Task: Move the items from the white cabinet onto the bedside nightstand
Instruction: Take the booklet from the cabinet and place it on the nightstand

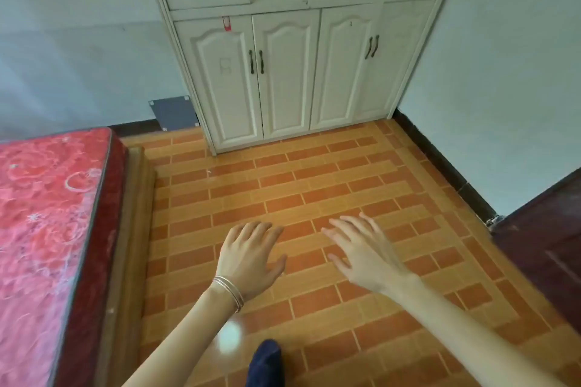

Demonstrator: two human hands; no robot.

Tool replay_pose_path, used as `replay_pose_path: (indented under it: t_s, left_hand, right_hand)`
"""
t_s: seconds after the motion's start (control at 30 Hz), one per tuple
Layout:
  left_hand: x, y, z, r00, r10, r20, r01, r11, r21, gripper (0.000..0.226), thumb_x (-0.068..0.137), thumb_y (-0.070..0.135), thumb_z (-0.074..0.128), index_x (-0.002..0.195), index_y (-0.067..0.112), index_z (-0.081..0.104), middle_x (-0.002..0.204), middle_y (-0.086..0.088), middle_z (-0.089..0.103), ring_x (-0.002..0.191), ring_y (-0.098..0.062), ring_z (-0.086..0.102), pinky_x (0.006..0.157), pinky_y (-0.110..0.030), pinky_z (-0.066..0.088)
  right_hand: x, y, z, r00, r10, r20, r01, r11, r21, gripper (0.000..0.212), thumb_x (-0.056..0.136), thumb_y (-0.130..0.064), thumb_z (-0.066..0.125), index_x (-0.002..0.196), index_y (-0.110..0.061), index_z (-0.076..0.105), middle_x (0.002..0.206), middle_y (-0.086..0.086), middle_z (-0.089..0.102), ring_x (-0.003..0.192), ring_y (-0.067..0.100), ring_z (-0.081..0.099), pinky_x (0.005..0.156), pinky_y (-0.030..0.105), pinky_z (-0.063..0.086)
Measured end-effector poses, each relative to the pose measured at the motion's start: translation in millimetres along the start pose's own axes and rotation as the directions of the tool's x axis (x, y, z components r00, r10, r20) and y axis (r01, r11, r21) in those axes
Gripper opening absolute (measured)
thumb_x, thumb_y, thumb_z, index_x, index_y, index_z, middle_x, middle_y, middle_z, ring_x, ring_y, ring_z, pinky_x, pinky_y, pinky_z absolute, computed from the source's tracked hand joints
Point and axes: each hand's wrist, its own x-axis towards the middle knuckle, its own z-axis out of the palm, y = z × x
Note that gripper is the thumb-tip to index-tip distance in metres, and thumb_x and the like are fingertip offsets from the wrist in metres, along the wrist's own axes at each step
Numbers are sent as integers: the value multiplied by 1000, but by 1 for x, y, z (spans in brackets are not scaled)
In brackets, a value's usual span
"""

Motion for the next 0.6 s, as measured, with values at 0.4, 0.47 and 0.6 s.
replay_pose_path:
  t_s: [0.4, 0.47, 0.6]
  left_hand:
    - [147, -152, -26, 993, 14, -116, -5, 997, 79, 50, 78, 50, 43, 111, 20, 66, 104, 1, 67, 98, -23, 62, 83, -38, 48]
    - [181, -170, -40, 992, 14, -126, -2, 996, 92, 52, 79, 50, 41, 113, 20, 65, 105, -1, 67, 100, -24, 61, 85, -40, 48]
    - [225, -195, -48, 988, 42, -148, -31, 997, 77, 52, 80, 50, 43, 117, 19, 63, 111, -1, 65, 106, -24, 58, 91, -40, 45]
  right_hand:
    - [206, 17, -14, 986, -10, -165, 9, 1000, -9, 47, 78, -37, 65, 122, -21, 60, 122, 1, 62, 115, 20, 55, 100, 47, 42]
    - [237, 24, -24, 982, 3, -187, -5, 1000, -9, 48, 80, -36, 66, 124, -20, 59, 127, 3, 59, 119, 22, 52, 102, 49, 39]
    - [284, 36, -23, 987, -14, -158, 12, 1000, -17, 45, 86, -42, 50, 126, -22, 57, 133, 3, 54, 124, 21, 47, 105, 47, 36]
